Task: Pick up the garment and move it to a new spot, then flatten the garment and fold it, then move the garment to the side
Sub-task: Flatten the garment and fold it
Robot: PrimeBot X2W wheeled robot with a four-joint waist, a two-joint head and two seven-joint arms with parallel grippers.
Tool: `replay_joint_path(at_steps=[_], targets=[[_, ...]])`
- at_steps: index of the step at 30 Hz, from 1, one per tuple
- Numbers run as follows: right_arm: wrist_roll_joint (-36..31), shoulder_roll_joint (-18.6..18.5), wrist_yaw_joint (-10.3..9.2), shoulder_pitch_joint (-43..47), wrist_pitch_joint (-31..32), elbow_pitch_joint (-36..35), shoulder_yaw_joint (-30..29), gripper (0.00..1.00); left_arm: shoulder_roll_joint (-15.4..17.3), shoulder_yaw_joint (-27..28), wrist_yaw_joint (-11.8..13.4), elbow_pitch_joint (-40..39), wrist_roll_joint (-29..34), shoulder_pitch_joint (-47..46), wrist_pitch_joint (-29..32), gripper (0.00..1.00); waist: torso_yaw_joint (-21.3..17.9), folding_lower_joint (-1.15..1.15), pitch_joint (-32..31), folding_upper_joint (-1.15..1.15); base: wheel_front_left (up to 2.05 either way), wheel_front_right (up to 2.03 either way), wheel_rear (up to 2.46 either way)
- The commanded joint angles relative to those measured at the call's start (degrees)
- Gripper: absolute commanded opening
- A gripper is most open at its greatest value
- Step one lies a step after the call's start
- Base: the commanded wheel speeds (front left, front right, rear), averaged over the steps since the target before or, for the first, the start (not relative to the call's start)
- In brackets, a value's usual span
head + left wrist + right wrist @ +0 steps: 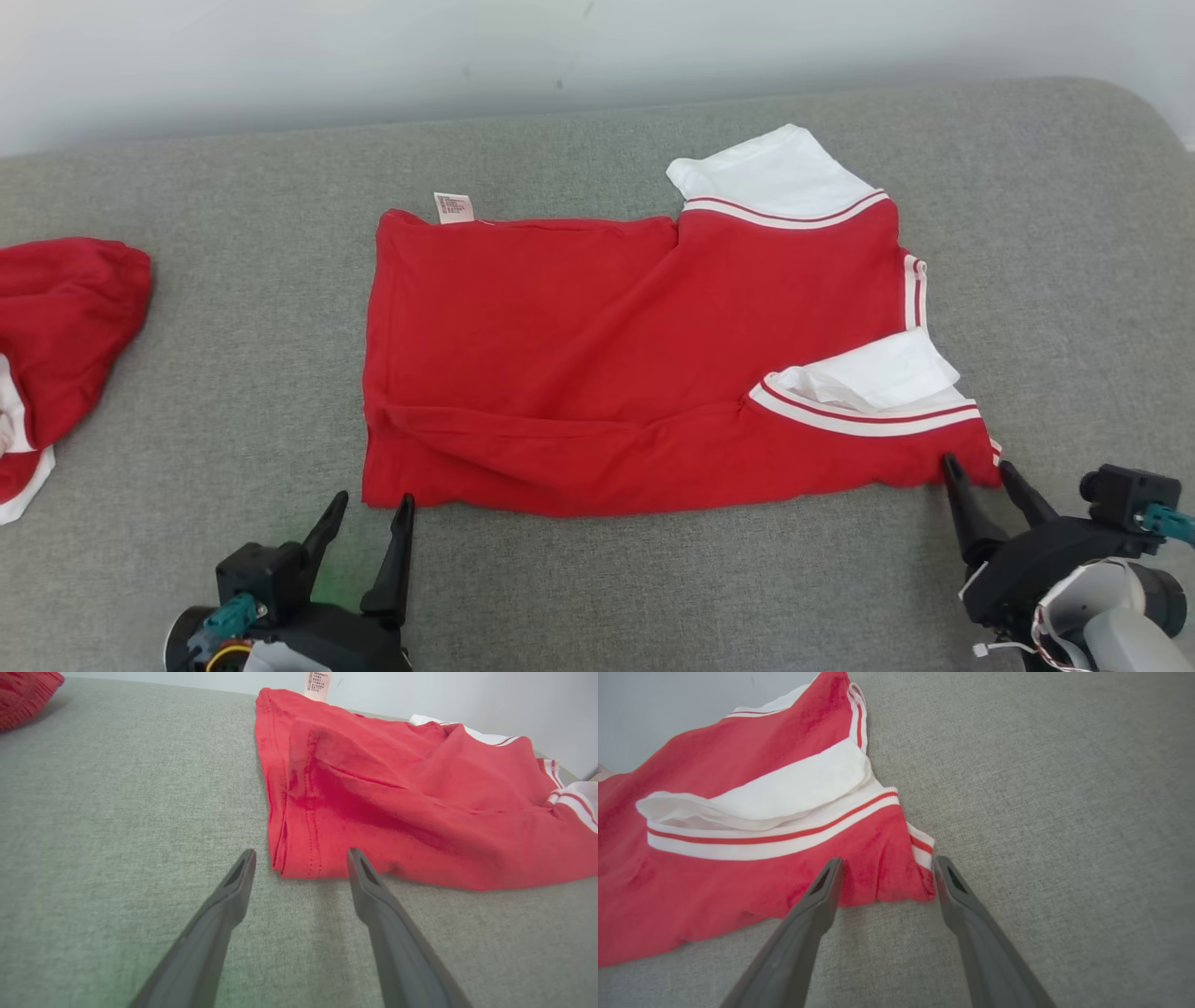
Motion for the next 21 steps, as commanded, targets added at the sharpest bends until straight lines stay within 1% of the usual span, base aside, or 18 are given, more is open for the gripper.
replay_joint_path(at_steps=[1,3,4,5,6,9,11,14,17,21], targets=[[-0.5,0.4,-0.14,-0.8,-0.6,0.7,0.3,1.00,0.4,-0.4,-0.2,0.7,0.6,-1.1,0.0,1.00,-0.3,0.00,0.2,0.00,0.00,0.00,0.00],[-0.6,0.7,-0.14,-1.5,-1.1,2.1,0.9,1.00,-0.1,-0.7,-0.6,1.9,0.4,-1.9,0.2,1.00,-0.5,0.00,0.6,0.00,0.00,0.00,0.00],[-0.8,0.9,-0.14,-1.8,-1.3,2.7,1.3,0.86,-0.2,-0.8,-0.9,2.6,0.2,-2.3,0.2,1.00,-0.6,0.00,0.6,0.00,0.00,0.00,0.00],[-1.0,1.4,-0.14,-2.5,-1.7,4.0,2.1,0.02,-0.3,-1.1,-1.0,4.2,0.4,-3.2,0.3,0.35,-0.8,0.00,0.7,0.00,0.00,0.00,0.00],[-1.0,1.6,-0.14,-2.8,-1.9,4.7,2.5,0.00,-0.4,-1.2,-1.2,4.8,0.5,-3.6,0.2,0.00,-0.8,0.00,0.8,0.00,0.00,0.00,0.00],[-1.3,1.7,-0.14,-3.4,-3.4,6.7,3.3,0.00,-1.1,-1.2,-1.6,6.9,-0.1,-3.9,-0.2,0.00,-0.6,0.00,0.2,0.00,0.00,0.00,0.00],[-0.2,2.1,-0.14,-3.4,-4.5,7.6,3.6,0.00,-1.8,-0.7,-1.9,7.7,-1.0,-3.2,-0.5,0.00,-0.2,0.00,-0.7,0.00,0.00,0.00,0.00],[2.4,2.4,-0.14,-2.4,-5.6,8.2,3.2,0.00,-1.9,0.0,-2.1,8.1,-1.0,-1.7,-0.9,0.00,0.5,0.00,-2.4,0.00,0.00,0.00,0.00],[4.5,1.6,-0.14,-0.3,-6.1,7.0,3.1,0.00,-2.7,1.1,-1.9,6.6,-1.4,0.7,-1.1,0.00,1.4,0.00,-4.3,0.00,0.00,0.00,0.00],[6.2,0.1,-0.14,3.3,-5.8,3.8,2.9,0.00,-3.3,1.9,-1.3,3.4,-1.2,5.0,-1.2,0.00,2.2,0.00,-6.0,0.00,0.00,0.00,0.00]])
